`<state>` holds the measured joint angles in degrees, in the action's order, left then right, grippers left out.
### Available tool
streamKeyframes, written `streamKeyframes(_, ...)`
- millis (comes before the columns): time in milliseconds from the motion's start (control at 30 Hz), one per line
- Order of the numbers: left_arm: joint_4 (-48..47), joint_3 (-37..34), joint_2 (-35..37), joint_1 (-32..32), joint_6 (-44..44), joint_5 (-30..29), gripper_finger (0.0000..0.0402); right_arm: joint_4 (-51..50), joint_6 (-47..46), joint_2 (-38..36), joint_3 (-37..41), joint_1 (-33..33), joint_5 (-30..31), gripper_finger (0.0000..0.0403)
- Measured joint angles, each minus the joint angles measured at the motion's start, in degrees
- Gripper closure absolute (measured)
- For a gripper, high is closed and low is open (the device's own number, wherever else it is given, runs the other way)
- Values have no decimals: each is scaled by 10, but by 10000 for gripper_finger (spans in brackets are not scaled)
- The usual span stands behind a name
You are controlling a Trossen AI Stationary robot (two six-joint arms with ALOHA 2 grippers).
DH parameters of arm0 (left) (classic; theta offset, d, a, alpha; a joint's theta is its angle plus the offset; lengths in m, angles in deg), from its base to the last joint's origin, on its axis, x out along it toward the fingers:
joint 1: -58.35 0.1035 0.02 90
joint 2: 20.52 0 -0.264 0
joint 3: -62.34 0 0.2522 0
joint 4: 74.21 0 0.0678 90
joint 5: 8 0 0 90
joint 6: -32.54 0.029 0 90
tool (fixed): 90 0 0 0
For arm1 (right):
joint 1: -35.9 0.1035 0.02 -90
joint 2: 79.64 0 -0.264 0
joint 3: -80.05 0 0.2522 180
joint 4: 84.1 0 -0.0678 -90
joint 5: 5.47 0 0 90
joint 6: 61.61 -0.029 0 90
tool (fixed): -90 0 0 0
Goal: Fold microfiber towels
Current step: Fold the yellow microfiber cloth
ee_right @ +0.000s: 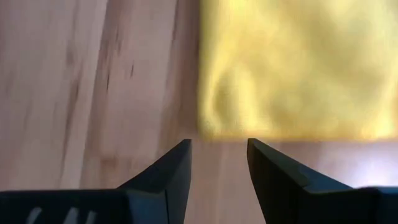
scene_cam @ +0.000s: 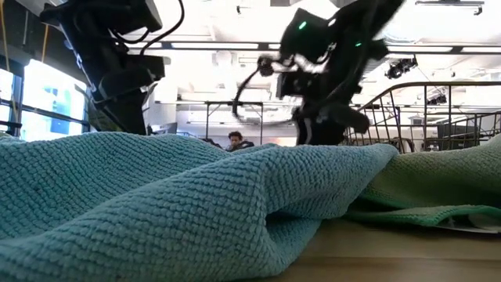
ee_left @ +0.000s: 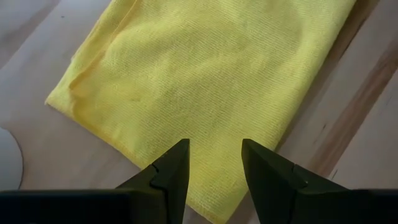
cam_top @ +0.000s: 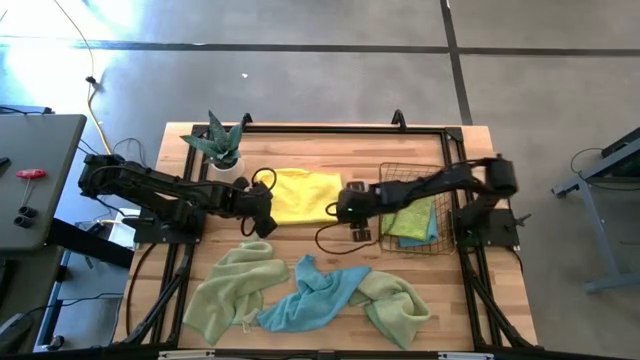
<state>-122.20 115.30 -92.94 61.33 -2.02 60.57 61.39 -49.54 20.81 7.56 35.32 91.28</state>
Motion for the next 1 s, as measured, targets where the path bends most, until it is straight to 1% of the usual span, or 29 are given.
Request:
streamKeyframes(133,11,0,0,0,16,1,266,115,17,-37,69,21,41,254)
streamKeyframes(200,15,0,0,0,18,1,266,148,20,-44,90,26,48,254)
streamKeyframes(267,15,0,0,0,24,5,266,154,18,-46,94,26,57,254)
streamKeyframes(300,15,0,0,-1,36,12,266,145,16,-47,93,26,71,254)
streamKeyframes(400,14,0,-4,-7,100,23,266,121,28,-49,80,28,123,254)
streamKeyframes(467,16,-1,-3,-12,147,25,266,114,42,-53,71,29,134,254)
streamKeyframes(500,16,-1,-3,-13,155,32,266,114,44,-54,69,29,135,254)
streamKeyframes(533,14,-1,-3,-11,141,44,265,115,43,-54,66,29,133,254)
streamKeyframes(600,5,0,-3,3,51,70,262,111,26,-54,62,29,132,254)
streamKeyframes(700,-47,-1,-3,16,-122,64,258,106,-5,-54,59,29,128,254)
streamKeyframes(800,-75,-1,-3,20,-250,43,257,93,-18,-53,59,26,128,254)
streamKeyframes(900,-74,-6,-3,21,-336,29,262,94,-15,-53,59,21,128,254)
streamKeyframes(1000,-43,-42,-1,20,-409,25,268,95,-16,-53,59,15,121,254)
